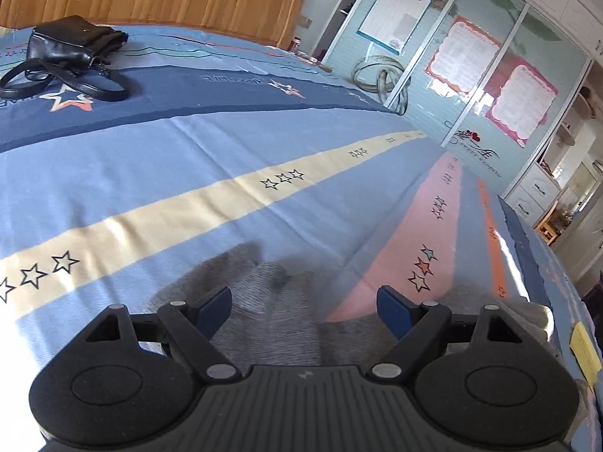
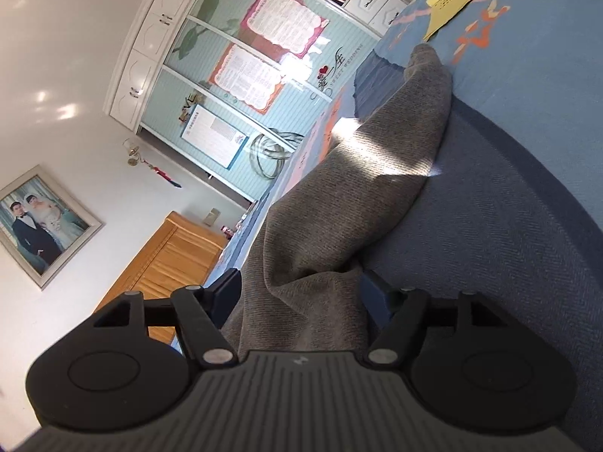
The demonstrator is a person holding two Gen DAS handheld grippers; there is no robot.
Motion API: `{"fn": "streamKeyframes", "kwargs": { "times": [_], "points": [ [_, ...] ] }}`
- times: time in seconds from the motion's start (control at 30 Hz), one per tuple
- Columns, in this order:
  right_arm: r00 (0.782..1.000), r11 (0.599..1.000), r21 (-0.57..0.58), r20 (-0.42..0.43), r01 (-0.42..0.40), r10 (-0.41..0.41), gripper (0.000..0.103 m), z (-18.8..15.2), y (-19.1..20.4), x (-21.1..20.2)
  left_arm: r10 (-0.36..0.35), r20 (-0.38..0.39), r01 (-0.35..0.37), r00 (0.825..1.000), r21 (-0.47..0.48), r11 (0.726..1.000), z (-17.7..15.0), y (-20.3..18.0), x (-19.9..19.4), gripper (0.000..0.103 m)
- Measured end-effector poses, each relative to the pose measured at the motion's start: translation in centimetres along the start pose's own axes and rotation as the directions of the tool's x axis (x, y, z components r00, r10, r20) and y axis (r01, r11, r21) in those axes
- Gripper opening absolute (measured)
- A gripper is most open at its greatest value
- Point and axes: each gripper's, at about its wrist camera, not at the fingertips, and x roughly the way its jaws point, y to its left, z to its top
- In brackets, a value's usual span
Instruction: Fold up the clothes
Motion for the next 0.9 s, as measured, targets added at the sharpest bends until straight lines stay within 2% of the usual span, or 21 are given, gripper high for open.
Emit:
{"fn": "streamKeyframes", "kwargs": {
  "times": [0.07, 0.17, 0.23, 0.37, 0.5, 0.6, 0.63, 0.7, 0.73, 0.77, 0.8, 0.87, 0.9],
  "points": [
    [1.0, 1.0, -0.007, -0.015, -0.011, 0.011, 0.071, 0.2, -0.2, 0.1, 0.023, -0.018, -0.023, 1.0, 0.001, 1.0, 0.0, 0.3, -0.3, 0.086],
    [1.0, 1.0, -0.008, -0.023, -0.016, 0.016, 0.071, -0.2, -0.5, -0.1, 0.092, -0.046, -0.088, 0.995, 0.09, 0.992, -0.8, -0.1, 0.0, 0.086],
    [1.0, 1.0, -0.008, -0.023, -0.014, 0.014, 0.071, -0.2, -0.6, 0.0, 0.149, -0.054, -0.137, 0.987, 0.181, 0.974, -1.5, -0.8, 0.2, 0.086],
    [0.999, 1.0, -0.016, -0.03, -0.012, 0.012, 0.071, -0.5, -0.5, -0.1, 0.204, -0.063, -0.176, 0.977, 0.307, 0.935, -2.8, -2.0, 0.5, 0.093],
    [0.999, 1.0, -0.008, -0.031, -0.025, 0.025, 0.071, -0.5, -0.7, -0.3, 0.244, -0.104, -0.196, 0.964, 0.342, 0.919, -3.5, -2.4, 1.5, 0.101],
    [0.999, 0.999, -0.001, -0.031, -0.037, 0.037, 0.071, -0.3, -1.0, -0.3, 0.24, -0.142, -0.185, 0.96, 0.319, 0.93, -3.8, -2.0, 2.4, 0.098],
    [0.999, 0.999, 0.002, -0.029, -0.041, 0.041, 0.071, -0.2, -1.0, -0.4, 0.237, -0.136, -0.186, 0.962, 0.31, 0.932, -3.8, -1.9, 2.3, 0.094],
    [0.999, 0.999, 0.004, -0.026, -0.044, 0.044, 0.071, -0.3, -1.1, -0.4, 0.197, -0.127, -0.158, 0.972, 0.267, 0.951, -3.4, -1.8, 1.8, 0.064],
    [0.999, 0.999, 0.005, -0.025, -0.045, 0.045, 0.071, -0.3, -1.1, -0.4, 0.151, -0.141, -0.116, 0.978, 0.23, 0.966, -3.2, -1.6, 1.7, 0.054],
    [0.999, 0.999, 0.005, -0.023, -0.046, 0.046, 0.071, -0.3, -1.1, -0.4, 0.099, -0.16, -0.067, 0.982, 0.19, 0.979, -3.2, -1.4, 1.6, 0.035],
    [0.999, 0.999, 0.005, -0.022, -0.046, 0.046, 0.071, -0.3, -1.1, -0.3, 0.045, -0.176, -0.018, 0.983, 0.149, 0.989, -3.1, -1.2, 1.6, 0.023],
    [0.999, 0.999, 0.004, -0.018, -0.047, 0.047, 0.071, -0.4, -1.2, -0.3, -0.012, -0.189, 0.032, 0.982, 0.104, 0.994, -3.2, -1.1, 1.5, 0.009],
    [0.999, 0.999, 0.005, -0.017, -0.048, 0.048, 0.071, -0.4, -1.2, -0.3, -0.035, -0.193, 0.053, 0.981, 0.086, 0.995, -3.3, -1.1, 1.4, 0.005]
  ]
}}
